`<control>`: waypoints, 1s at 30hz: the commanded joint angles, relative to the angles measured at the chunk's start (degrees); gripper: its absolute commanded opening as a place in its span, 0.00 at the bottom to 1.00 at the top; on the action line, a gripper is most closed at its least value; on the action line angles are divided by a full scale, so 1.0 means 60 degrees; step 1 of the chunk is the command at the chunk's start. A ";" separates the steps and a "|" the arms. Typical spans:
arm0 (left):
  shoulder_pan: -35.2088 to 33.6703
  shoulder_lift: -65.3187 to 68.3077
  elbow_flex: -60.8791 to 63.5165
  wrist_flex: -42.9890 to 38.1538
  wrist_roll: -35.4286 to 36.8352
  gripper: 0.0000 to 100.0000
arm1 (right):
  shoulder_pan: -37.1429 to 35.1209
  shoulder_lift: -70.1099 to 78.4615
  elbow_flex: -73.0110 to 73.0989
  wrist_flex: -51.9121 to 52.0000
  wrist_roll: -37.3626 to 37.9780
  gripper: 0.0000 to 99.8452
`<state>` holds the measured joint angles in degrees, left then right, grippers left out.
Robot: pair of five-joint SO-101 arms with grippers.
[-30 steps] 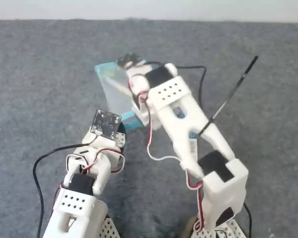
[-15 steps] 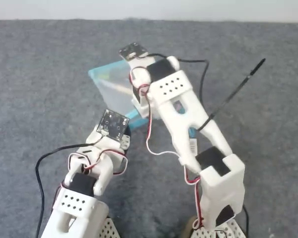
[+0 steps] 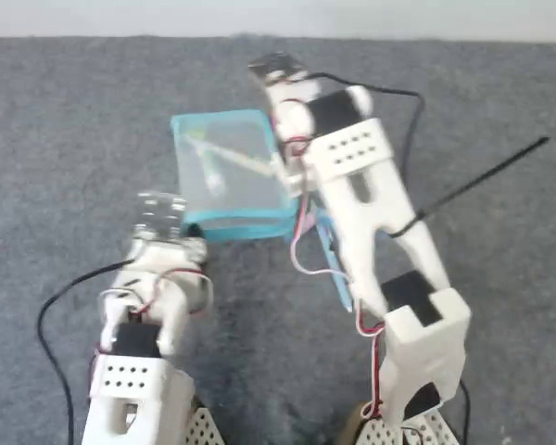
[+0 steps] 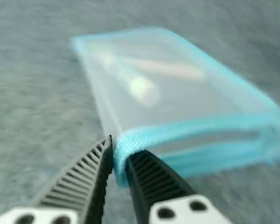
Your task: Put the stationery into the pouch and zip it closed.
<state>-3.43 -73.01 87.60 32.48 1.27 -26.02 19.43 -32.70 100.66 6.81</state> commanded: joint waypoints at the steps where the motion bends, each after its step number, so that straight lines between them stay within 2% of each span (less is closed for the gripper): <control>1: -0.0440 -0.0176 -0.0462 -0.0425 0.0293 0.01 | 0.0300 -0.1048 0.1392 0.0095 0.0557 0.27; 5: 0.0176 -0.0176 -0.0271 -0.0454 0.0117 0.01 | 0.0652 -0.1795 0.4176 -0.1311 0.0513 0.27; 12: 0.0264 -0.0176 -0.0256 -0.0454 0.0117 0.01 | 0.0960 -0.2733 0.8718 -0.4315 -0.0029 0.27; 19: 0.0264 -0.0176 -0.0183 -0.0454 0.0117 0.01 | 0.1487 -0.3304 0.9392 -0.3949 -0.0161 0.27; 30: 0.0264 -0.0176 -0.0154 -0.0469 0.0117 0.01 | 0.1546 -0.3348 1.1238 -0.5560 -0.0132 0.27</control>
<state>-2.37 -73.01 87.87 31.87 2.07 -17.41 1.67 34.02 69.45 6.55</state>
